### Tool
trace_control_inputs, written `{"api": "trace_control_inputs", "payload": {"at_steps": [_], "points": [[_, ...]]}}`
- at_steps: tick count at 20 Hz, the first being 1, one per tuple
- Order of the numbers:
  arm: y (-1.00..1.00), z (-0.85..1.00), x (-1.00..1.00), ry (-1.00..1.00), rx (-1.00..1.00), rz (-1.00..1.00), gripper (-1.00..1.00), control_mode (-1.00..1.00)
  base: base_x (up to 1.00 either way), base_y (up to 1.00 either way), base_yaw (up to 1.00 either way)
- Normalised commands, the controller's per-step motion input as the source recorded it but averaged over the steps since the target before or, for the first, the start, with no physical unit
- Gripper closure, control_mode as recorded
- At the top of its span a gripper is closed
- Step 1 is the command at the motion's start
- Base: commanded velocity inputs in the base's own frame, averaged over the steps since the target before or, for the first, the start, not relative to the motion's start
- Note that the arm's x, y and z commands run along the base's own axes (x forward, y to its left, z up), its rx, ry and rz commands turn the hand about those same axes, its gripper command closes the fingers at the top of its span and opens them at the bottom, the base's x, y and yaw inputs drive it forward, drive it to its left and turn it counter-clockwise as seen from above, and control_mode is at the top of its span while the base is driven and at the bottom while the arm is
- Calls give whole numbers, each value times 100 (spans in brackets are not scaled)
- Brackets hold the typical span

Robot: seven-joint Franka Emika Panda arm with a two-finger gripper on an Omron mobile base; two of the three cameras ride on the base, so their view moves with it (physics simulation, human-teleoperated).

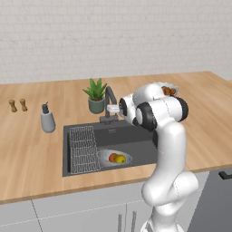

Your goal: Put the colander in the sink, put the pear, orange in the colander, and turn on the sink faucet and pour water over the colander.

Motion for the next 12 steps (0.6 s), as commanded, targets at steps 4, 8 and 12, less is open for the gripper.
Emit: {"api": "trace_control_inputs", "payload": {"at_steps": [4,8,12], "points": [[0,0,1,0,0,0,-100,-100,0,0,0],[-8,0,0,0,0,0,-100,-100,0,0,0],[-23,0,0,0,0,0,-100,-100,0,0,0]]}}
